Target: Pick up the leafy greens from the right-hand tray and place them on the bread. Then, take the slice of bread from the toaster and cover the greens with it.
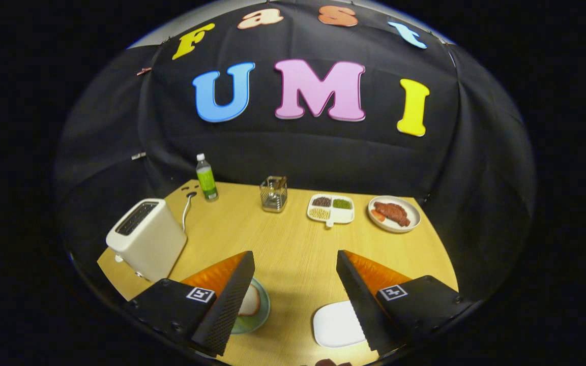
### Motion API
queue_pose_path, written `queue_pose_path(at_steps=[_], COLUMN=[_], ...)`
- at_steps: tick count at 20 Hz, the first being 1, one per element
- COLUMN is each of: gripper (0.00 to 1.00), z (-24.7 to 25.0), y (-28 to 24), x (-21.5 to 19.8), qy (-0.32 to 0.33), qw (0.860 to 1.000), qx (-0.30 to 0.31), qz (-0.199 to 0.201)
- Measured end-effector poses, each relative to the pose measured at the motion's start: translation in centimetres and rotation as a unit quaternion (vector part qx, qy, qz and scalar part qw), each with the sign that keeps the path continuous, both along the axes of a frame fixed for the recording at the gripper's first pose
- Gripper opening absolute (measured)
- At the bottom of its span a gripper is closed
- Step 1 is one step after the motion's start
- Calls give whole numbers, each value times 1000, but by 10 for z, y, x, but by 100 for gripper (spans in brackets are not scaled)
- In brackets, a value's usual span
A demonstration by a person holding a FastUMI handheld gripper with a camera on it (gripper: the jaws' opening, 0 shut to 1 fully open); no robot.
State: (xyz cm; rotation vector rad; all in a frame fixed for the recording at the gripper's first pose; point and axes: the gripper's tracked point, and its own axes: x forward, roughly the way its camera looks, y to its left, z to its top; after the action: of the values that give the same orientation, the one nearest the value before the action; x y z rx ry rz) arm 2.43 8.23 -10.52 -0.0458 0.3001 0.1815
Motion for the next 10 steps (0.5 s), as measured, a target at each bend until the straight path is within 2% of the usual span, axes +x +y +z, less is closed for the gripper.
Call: queue_pose_path(at_steps=[5,10], gripper=[100,100], z=[81,119], y=[-36,-52], x=[-30,-76], qy=[-105,-164], qw=[994,985], qx=[-10,14], qz=[-25,-50])
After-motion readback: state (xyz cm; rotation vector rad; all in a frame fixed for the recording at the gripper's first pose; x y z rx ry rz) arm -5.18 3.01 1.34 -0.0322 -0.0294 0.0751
